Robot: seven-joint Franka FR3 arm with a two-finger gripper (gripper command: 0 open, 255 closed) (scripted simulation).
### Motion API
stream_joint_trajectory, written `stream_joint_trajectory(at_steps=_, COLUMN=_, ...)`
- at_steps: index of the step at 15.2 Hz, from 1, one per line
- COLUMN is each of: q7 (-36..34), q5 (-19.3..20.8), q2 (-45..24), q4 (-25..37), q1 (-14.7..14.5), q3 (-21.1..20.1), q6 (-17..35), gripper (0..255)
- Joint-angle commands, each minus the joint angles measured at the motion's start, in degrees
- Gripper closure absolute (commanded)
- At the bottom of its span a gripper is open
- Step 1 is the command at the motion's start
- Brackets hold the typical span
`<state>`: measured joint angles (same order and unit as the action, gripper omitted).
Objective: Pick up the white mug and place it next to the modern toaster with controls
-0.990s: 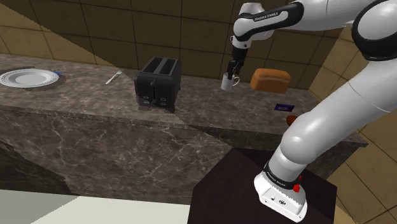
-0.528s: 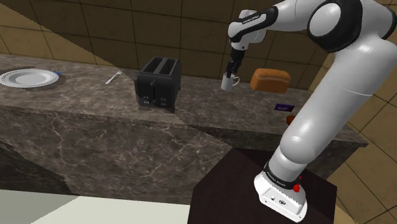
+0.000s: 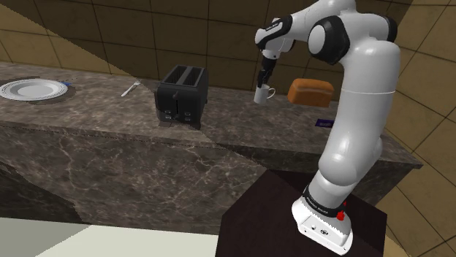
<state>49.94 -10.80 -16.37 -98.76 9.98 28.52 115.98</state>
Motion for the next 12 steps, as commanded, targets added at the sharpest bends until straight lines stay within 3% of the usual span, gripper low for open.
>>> stream_joint_trajectory(at_steps=1, q7=1.3, q5=-1.3, q2=-2.1, q4=1.7, q1=0.9, q3=-0.2, q6=0.1, gripper=0)
stream_joint_trajectory(at_steps=12, q7=2.1, q5=-2.6, q2=-4.1, q4=-0.8, q1=1.2, q3=-0.8, q6=4.3, gripper=0)
